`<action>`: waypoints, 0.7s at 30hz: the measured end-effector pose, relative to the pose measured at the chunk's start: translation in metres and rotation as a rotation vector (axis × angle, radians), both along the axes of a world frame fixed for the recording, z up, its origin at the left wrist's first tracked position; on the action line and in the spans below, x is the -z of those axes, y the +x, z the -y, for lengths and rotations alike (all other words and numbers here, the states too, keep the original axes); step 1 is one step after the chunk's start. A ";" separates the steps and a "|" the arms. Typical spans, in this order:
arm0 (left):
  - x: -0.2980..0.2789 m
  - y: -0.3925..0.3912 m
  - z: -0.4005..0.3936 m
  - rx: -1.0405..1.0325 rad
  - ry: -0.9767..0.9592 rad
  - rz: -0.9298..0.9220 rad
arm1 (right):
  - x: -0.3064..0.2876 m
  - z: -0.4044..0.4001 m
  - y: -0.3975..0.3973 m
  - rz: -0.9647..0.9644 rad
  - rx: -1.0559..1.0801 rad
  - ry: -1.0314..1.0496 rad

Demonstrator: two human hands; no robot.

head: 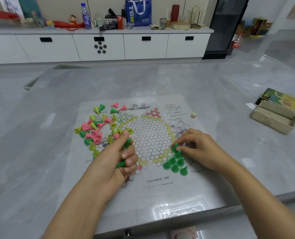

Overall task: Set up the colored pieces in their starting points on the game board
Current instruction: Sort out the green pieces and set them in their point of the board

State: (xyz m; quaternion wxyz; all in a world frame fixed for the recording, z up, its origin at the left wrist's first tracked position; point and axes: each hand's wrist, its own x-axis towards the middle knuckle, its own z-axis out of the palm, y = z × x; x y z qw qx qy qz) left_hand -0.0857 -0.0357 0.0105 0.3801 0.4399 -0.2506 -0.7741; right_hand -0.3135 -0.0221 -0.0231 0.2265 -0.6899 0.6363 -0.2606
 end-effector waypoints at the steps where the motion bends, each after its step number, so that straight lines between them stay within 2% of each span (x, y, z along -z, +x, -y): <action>1: 0.000 0.000 0.000 -0.006 -0.008 0.005 | 0.000 0.000 0.000 -0.008 -0.002 0.000; 7: -0.003 0.003 -0.002 -0.026 -0.042 0.046 | -0.001 -0.006 -0.004 0.048 0.029 -0.039; 14: -0.010 0.018 0.007 -0.095 -0.019 -0.058 | -0.016 0.000 0.009 0.193 0.138 -0.125; 16: -0.011 0.028 0.011 -0.176 -0.008 -0.096 | -0.033 0.011 0.020 0.113 0.048 -0.075; 21: -0.013 0.058 0.022 -0.384 0.090 -0.275 | -0.065 0.061 0.069 -0.241 -0.179 0.008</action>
